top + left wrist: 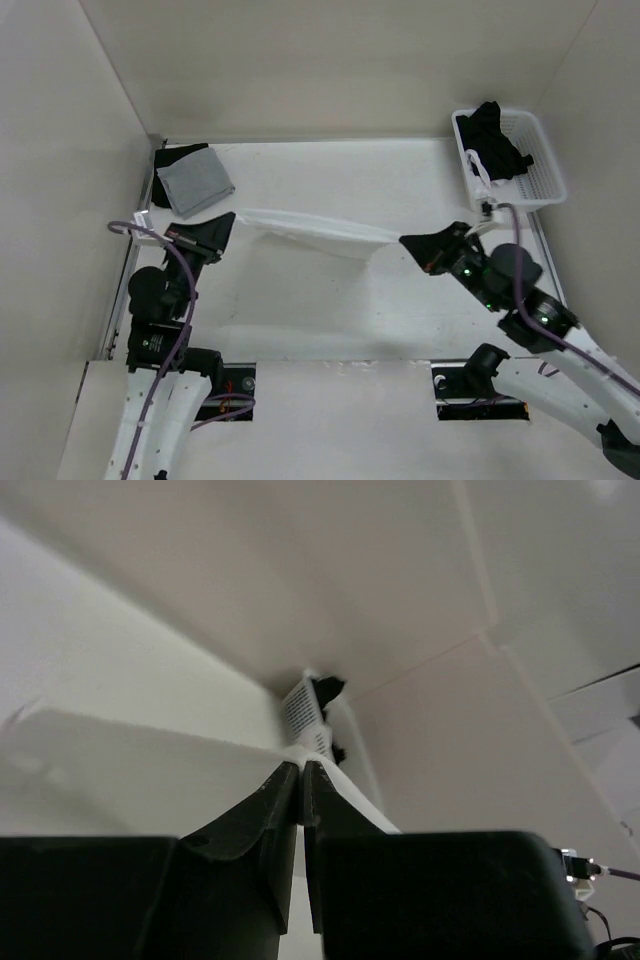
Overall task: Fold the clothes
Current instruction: Flatten the tank top out
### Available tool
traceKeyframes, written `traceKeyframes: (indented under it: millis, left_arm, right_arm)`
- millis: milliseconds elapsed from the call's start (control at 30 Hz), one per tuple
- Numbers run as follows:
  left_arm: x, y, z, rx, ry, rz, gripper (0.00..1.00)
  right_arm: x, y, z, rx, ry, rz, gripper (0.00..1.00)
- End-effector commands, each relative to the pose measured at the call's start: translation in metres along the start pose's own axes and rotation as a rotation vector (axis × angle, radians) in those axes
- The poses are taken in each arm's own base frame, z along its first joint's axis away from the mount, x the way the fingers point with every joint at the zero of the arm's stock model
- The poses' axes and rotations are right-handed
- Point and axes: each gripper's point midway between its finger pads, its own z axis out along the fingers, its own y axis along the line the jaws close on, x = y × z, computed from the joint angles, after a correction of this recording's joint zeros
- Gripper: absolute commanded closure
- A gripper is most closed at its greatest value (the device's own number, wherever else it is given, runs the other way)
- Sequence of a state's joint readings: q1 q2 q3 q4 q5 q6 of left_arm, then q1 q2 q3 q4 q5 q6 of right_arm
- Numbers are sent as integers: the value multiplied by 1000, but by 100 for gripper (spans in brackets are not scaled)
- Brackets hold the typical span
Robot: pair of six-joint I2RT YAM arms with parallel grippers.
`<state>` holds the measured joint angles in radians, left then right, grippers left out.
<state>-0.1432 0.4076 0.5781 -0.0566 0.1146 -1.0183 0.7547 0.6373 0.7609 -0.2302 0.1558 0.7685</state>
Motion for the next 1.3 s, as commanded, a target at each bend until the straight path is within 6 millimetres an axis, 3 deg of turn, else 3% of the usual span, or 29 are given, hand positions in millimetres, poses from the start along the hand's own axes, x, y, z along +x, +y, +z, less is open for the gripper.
traceKeyframes:
  millis: [0,167,267,333,433,600,700,800,900,967,1100,1200,1267]
  left_arm:
    - [-41,-68,-20,128,-94,16,95]
    - [-77,-125,-42,237,-184,5,95]
    - [-87,-138,-48,257,-210,9,95]
    - [-88,-136,-45,246,-211,7,95]
    - [-70,-110,-22,181,-150,-5,95]
    - [-29,-32,37,2,-45,-46,95]
    - [-26,7,73,-88,-47,-56,95]
    - [-38,26,110,-122,-53,-80,95]
    - [-46,15,141,-82,-40,-106,95]
    - [-52,-1,153,-42,-34,-121,95]
    - [-62,-39,158,46,-40,-121,95]
    - [-67,-53,148,80,-53,-105,95]
    - [-63,-45,143,64,-55,-102,95]
  right_arm:
    - [-39,5,-40,105,-66,-99,95]
    - [-90,74,-77,-52,-134,-113,95]
    - [-102,99,-83,-110,-135,-133,94]
    - [-99,105,-76,-114,-125,-156,94]
    - [-84,96,-53,-78,-91,-192,93]
    - [-67,52,10,-12,-36,-187,94]
    - [-64,16,61,7,22,-134,94]
    - [-77,-7,104,16,33,-95,94]
    - [-105,-11,128,26,-3,-88,94]
    - [-128,-3,134,15,-38,-94,94]
    - [-160,21,130,-13,-86,-116,94]
    - [-166,30,117,-25,-108,-129,94]
    - [-156,24,112,-14,-97,-124,94]
